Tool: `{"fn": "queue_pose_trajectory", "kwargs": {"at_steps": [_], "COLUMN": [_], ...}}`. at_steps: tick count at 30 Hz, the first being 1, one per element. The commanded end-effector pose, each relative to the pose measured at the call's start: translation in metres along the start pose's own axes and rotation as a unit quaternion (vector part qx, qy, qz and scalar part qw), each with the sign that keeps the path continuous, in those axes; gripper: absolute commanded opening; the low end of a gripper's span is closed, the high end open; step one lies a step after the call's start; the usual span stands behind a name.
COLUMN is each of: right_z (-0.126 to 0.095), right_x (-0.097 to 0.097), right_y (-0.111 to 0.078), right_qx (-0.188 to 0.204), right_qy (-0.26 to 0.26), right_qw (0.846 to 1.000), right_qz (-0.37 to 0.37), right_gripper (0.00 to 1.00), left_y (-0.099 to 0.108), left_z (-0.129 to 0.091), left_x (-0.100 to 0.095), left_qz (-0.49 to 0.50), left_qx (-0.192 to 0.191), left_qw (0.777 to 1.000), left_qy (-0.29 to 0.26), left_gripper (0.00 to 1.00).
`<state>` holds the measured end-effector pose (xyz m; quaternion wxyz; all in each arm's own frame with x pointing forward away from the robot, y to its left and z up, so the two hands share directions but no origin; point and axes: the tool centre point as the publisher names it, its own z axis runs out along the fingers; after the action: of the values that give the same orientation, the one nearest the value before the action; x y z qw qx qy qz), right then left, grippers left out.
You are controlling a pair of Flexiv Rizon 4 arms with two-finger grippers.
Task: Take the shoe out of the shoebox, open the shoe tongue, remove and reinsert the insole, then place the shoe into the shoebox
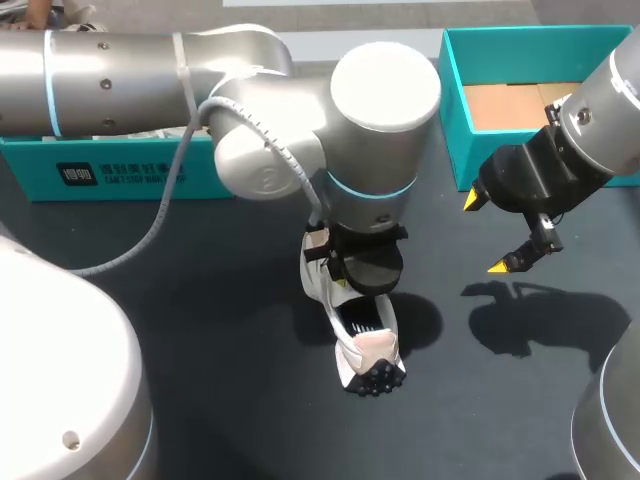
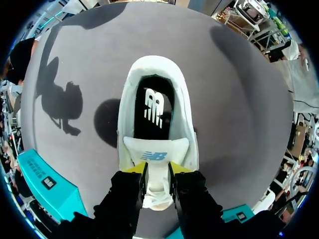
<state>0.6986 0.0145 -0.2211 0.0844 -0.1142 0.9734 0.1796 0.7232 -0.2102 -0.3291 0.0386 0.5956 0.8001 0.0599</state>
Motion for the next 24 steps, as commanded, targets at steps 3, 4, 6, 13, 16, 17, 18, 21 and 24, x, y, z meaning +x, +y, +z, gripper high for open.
{"fn": "queue_pose_trajectory", "kwargs": {"at_steps": [3, 4, 6, 13, 16, 17, 18, 21, 24], "right_z": [0.001, 0.001, 0.001, 0.001, 0.001, 0.001, 0.001, 0.001, 0.001], "right_x": [0.000, 0.000, 0.000, 0.000, 0.000, 0.000, 0.000, 0.000, 0.000], "right_y": [0.001, 0.001, 0.001, 0.001, 0.001, 0.001, 0.001, 0.001, 0.001], "right_qx": [0.002, 0.002, 0.002, 0.002, 0.002, 0.002, 0.002, 0.002, 0.002], "right_qy": [0.000, 0.000, 0.000, 0.000, 0.000, 0.000, 0.000, 0.000, 0.000], "right_qw": [1.000, 1.000, 1.000, 1.000, 1.000, 1.000, 1.000, 1.000, 1.000], "right_qz": [0.001, 0.001, 0.001, 0.001, 0.001, 0.001, 0.001, 0.001, 0.001], "right_gripper": [1.00, 1.00, 1.00, 1.00, 1.00, 1.00, 1.00, 1.00, 1.00], "left_y": [0.001, 0.001, -0.001, -0.020, -0.024, -0.024, -0.023, -0.019, -0.019], "left_z": [-0.011, -0.013, -0.012, 0.007, 0.006, 0.003, -0.001, -0.017, -0.025], "left_x": [0.000, 0.000, 0.000, -0.002, 0.000, 0.001, 0.003, 0.012, 0.019], "left_qz": [-0.007, -0.007, -0.009, -0.010, -0.017, -0.025, -0.035, -0.088, -0.118], "left_qx": [0.001, 0.002, 0.007, 0.024, 0.031, 0.033, 0.029, 0.037, 0.073], "left_qw": [1.000, 1.000, 1.000, 1.000, 0.999, 0.999, 0.999, 0.995, 0.990], "left_qy": [-0.018, -0.020, -0.021, -0.003, -0.002, -0.004, -0.006, -0.012, -0.008], "left_gripper": [0.28, 0.28, 0.27, 0.27, 0.26, 0.27, 0.27, 0.31, 1.00]}}
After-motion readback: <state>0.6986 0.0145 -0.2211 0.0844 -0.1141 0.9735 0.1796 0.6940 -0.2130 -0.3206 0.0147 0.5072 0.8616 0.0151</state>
